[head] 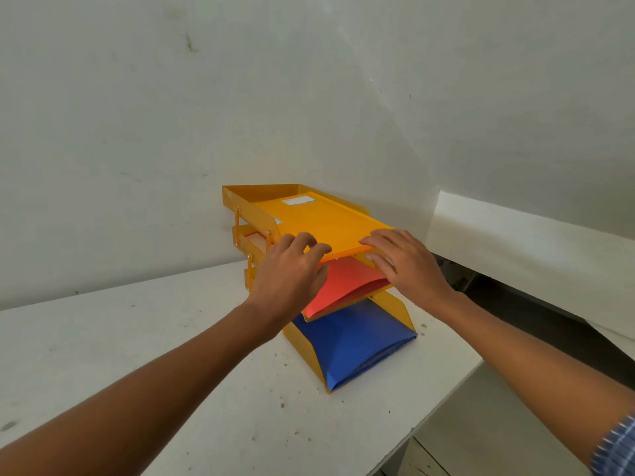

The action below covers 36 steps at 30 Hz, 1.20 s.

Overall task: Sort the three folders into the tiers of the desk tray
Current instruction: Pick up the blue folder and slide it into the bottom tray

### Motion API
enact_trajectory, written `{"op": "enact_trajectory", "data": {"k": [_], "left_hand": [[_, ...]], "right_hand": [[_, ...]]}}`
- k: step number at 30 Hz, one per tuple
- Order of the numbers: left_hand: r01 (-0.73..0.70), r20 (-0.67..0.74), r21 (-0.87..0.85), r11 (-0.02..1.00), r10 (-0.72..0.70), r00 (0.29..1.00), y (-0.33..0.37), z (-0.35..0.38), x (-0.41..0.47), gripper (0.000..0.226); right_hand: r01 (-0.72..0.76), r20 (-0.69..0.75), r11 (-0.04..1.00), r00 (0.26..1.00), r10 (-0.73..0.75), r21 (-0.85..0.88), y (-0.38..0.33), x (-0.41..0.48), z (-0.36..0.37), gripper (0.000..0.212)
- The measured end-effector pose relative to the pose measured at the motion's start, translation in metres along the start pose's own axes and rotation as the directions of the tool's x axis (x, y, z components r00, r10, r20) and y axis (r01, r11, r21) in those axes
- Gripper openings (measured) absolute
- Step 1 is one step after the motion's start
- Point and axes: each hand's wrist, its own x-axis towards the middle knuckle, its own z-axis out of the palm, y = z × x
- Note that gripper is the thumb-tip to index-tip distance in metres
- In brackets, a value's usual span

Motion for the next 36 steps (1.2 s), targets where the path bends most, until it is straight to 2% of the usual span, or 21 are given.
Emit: {"op": "enact_trajectory", "data": {"k": [3, 5, 11, 17, 29, 32, 36], "left_hand": [[0.033, 0.132, 0.042, 0.999, -0.038, 0.990, -0.013, 0.003, 0.010, 0.035], [0.024, 0.161, 0.052, 0.998, -0.032, 0.986, -0.020, 0.004, 0.013, 0.033], [-0.049, 0.153, 0.065, 0.997, 0.038, 0.987, -0.029, 0.009, 0.017, 0.033], [-0.070, 0.129, 0.084, 0.994, 0.059, 0.990, -0.042, 0.017, 0.022, 0.031], [0.004, 0.104, 0.256, 0.967, -0.031, 0.994, -0.058, 0.032, 0.038, 0.011], [0.009, 0.120, 0.247, 0.969, -0.039, 0.992, -0.059, 0.033, 0.038, 0.016], [0.046, 0.205, 0.196, 0.979, -0.087, 0.975, -0.063, 0.029, 0.036, 0.035]], "right_hand": [[-0.050, 0.199, 0.998, 0.979, 0.053, -0.024, 0.004, 0.016, 0.010, 0.041], [-0.094, 0.295, 0.995, 0.950, 0.103, -0.042, 0.006, 0.024, 0.018, 0.043], [-0.207, 0.404, 0.978, 0.892, 0.201, -0.031, 0.015, 0.033, 0.030, 0.049], [-0.158, 0.360, 0.987, 0.919, 0.159, -0.032, 0.019, 0.044, 0.039, 0.046], [-0.152, 0.410, 0.987, 0.898, 0.159, -0.050, 0.023, 0.080, 0.063, 0.046], [-0.176, 0.441, 0.984, 0.881, 0.172, -0.032, 0.024, 0.081, 0.061, 0.051], [-0.245, 0.482, 0.969, 0.854, 0.198, 0.036, 0.025, 0.079, 0.059, 0.060]]}}
